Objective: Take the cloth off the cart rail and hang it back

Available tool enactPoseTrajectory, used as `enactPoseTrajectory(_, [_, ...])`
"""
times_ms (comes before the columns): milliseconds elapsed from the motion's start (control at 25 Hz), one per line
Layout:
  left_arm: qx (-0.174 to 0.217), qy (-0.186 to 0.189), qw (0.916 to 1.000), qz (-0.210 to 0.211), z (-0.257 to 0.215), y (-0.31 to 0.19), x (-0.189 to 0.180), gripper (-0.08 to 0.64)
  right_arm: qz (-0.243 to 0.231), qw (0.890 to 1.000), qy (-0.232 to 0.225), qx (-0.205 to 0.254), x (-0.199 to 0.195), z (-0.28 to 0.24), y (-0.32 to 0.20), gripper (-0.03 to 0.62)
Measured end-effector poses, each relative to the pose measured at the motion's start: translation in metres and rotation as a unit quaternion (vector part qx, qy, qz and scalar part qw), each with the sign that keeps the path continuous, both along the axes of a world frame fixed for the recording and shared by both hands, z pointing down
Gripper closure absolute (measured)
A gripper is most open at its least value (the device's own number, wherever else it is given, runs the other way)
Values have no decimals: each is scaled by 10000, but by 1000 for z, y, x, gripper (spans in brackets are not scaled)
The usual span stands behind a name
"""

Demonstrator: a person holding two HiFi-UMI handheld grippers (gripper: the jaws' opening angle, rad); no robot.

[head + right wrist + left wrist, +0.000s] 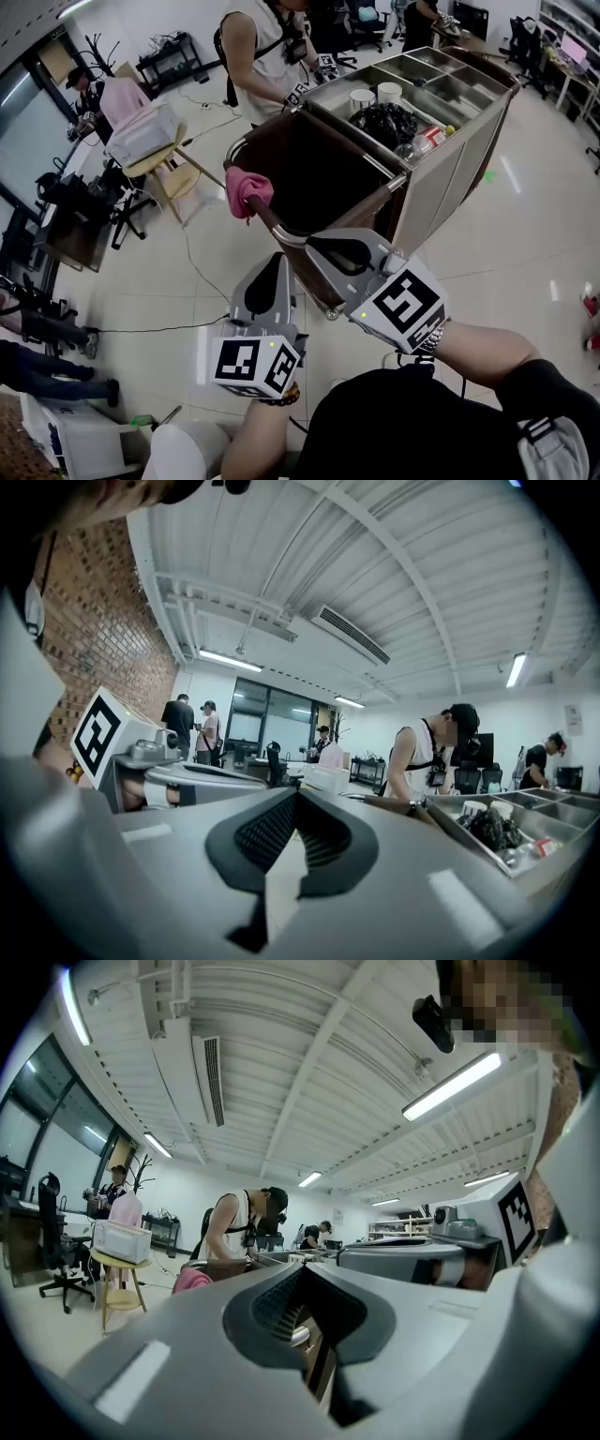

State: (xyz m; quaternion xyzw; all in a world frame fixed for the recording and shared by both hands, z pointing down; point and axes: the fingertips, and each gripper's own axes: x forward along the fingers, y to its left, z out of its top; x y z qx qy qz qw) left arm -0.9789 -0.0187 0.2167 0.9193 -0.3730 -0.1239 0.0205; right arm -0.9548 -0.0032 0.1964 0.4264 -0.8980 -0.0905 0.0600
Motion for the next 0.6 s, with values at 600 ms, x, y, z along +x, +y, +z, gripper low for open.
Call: enactPoseTrajectory(600, [-26, -224, 9978, -631, 14, 37, 128, 557, -625, 9971, -424, -94, 126, 10, 34, 592])
